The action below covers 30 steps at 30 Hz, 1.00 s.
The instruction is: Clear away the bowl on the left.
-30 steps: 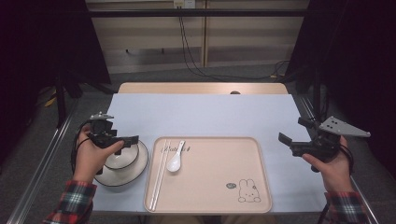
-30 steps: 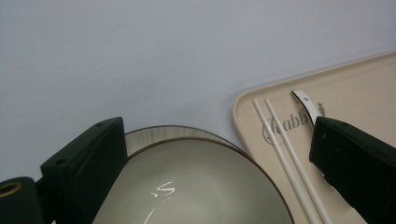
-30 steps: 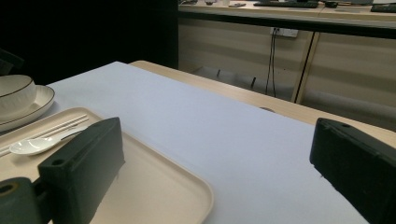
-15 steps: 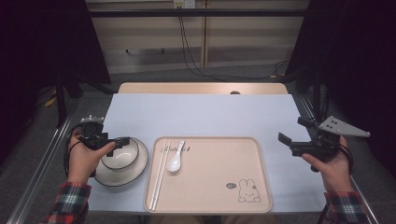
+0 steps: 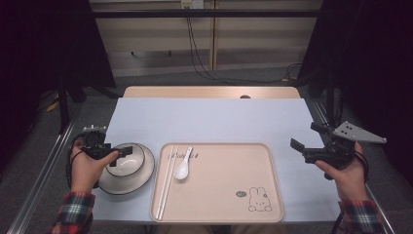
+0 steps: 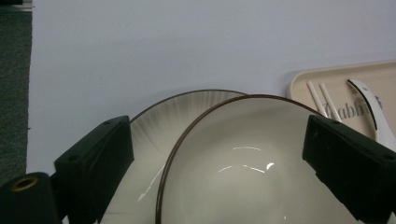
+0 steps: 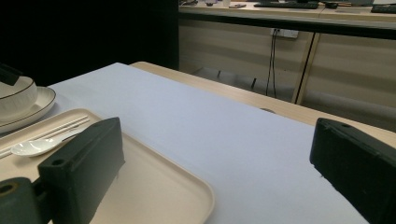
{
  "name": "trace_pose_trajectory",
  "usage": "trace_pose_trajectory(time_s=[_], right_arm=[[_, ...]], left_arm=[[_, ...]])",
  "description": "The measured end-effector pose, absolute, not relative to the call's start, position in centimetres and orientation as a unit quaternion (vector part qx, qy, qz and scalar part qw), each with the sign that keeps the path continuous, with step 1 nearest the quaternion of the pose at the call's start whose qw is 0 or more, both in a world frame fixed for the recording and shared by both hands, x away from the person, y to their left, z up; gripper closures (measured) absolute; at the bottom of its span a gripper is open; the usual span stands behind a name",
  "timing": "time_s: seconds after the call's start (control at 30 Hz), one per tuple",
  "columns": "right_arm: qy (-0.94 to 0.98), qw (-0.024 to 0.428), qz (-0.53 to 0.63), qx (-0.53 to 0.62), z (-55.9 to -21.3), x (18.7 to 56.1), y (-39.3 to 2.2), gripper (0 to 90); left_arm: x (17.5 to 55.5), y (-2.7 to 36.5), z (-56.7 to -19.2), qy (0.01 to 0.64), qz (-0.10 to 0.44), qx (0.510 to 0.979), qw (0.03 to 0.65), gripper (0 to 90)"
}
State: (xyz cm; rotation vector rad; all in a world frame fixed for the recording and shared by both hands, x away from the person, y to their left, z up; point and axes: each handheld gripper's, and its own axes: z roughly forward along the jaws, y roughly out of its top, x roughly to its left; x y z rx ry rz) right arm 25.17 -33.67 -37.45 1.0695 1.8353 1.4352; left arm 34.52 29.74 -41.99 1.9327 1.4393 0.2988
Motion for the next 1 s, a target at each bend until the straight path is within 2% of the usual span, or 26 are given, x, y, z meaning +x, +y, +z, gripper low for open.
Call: trace_pose_trajectory(time_s=[0.17, 0.53, 1.0], right_arm=[[0.685, 0.285, 0.536, 0.402, -37.4, 25.1, -33.7, 2.5], [0.684, 0.287, 0.538, 0.401, -37.4, 25.1, -33.8, 2.5], [0.682, 0.286, 0.54, 0.402, -37.3, 25.0, -33.8, 2.5]], left_arm=[[34.5, 29.8, -42.6, 0.563, 0.116, 0.738, 0.353, 15.8], [34.3, 30.3, -43.1, 0.557, 0.105, 0.747, 0.347, 42.4], [34.3, 30.5, -43.9, 0.58, 0.092, 0.741, 0.327, 61.9]])
